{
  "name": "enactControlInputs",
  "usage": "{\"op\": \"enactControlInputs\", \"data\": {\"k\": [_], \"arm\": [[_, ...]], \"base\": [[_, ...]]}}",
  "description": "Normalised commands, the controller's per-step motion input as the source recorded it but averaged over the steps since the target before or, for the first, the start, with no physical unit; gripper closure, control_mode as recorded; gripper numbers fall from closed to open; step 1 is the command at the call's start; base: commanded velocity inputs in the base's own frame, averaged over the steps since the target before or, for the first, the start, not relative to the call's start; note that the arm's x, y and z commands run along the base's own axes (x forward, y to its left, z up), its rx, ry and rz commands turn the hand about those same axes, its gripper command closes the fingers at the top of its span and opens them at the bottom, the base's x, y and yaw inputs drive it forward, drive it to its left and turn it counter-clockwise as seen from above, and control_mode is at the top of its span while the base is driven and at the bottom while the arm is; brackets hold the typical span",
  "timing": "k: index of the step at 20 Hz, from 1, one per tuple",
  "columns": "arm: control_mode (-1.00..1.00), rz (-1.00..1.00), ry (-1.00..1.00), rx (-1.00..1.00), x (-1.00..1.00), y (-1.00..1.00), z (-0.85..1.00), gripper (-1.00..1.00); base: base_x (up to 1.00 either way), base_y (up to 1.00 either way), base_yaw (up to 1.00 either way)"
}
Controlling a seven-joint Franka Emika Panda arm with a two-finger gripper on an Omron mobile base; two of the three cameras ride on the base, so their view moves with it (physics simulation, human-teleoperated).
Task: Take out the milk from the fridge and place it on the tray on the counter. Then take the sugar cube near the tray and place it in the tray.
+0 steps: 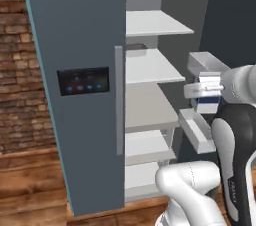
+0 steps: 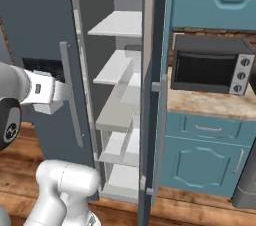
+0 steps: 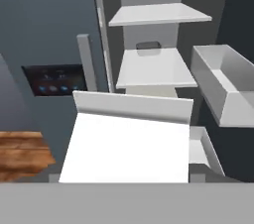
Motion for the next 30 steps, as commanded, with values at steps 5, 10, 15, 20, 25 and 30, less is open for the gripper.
{"op": "enactControlInputs", "data": {"k": [5, 10, 15, 20, 25, 30], "arm": [[1.0, 0.0, 0.0, 0.0, 0.0, 0.0, 0.0, 1.0], [1.0, 0.0, 0.0, 0.0, 0.0, 0.0, 0.0, 1.0], [1.0, 0.0, 0.0, 0.0, 0.0, 0.0, 0.0, 1.0], [1.0, 0.0, 0.0, 0.0, 0.0, 0.0, 0.0, 1.0], [1.0, 0.0, 0.0, 0.0, 0.0, 0.0, 0.0, 1.0], [1.0, 0.0, 0.0, 0.0, 0.0, 0.0, 0.0, 1.0]], "base": [[-1.0, 0.0, -0.02], [-0.86, -0.25, -0.45], [-0.11, -0.11, -0.89], [0.0, -0.08, -0.94], [0.0, -0.17, -0.92], [0.0, -0.22, -0.9]]}}
